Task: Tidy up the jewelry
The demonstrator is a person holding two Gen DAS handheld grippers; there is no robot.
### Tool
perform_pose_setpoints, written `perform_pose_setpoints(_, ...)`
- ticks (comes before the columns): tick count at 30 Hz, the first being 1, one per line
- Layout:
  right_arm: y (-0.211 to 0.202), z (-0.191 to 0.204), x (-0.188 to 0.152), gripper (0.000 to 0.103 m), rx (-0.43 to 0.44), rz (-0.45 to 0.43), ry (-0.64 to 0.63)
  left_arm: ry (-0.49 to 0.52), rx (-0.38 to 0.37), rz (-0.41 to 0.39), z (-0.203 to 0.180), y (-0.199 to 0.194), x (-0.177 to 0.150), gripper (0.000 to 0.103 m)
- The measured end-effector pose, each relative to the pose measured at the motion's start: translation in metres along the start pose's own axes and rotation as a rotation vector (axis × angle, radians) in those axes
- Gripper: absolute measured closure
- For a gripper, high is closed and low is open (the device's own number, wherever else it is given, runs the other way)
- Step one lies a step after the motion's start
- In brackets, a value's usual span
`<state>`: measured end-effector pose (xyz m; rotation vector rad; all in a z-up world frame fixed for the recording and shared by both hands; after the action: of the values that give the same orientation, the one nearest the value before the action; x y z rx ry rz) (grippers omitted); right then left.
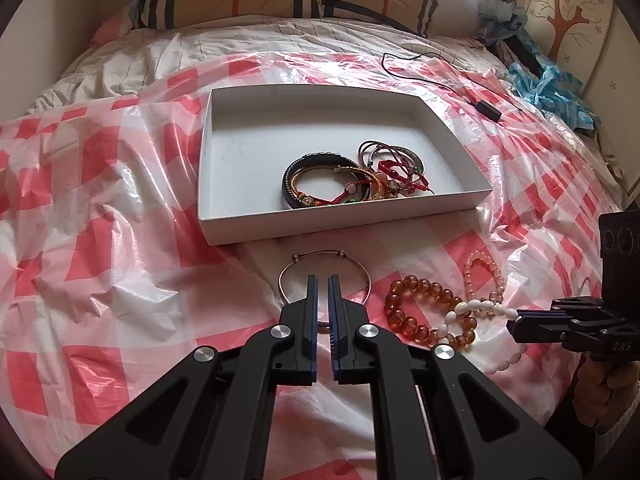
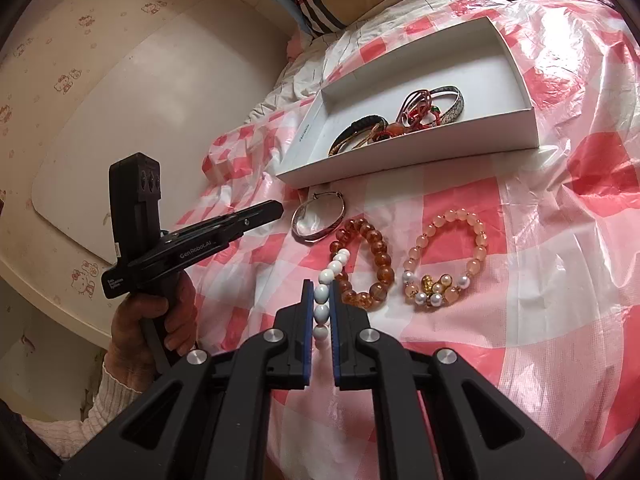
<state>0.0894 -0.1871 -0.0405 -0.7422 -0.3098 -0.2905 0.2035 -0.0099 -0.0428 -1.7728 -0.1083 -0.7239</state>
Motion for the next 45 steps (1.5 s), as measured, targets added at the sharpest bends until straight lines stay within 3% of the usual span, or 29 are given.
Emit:
perform_pose_setpoints(6, -0.005, 0.003, 0.004, 0.095, 0.066, -0.030, 0.007, -0.033, -0.048, -0.026, 0.002, -0.009, 0.003, 0.098)
perform_pose_setpoints(26, -0.027, 0.007, 0.015, 0.095, 0.221, -0.133, 0.044, -0.011, -0.041, -0.024, -0.001, -0.008, 0.003, 0.099)
perform_pose_setpoints(45, -0.030, 0.006, 0.017, 0.095, 0.224, -0.145, 0.053, 0.006, -0.037, -0.027, -0.005, -0.007, 0.004, 0.099)
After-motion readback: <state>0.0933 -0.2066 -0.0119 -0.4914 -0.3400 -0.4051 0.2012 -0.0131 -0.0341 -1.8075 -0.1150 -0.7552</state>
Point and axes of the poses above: each gripper's, at about its wrist camera, not at the fingertips, and y roughly the way its jaws point, z to its left, x to its top, the point moved 5 cm from there along y, roughly the way its jaws point, and after that the axes turned 4 degrees about z, right-handed, at the moved point
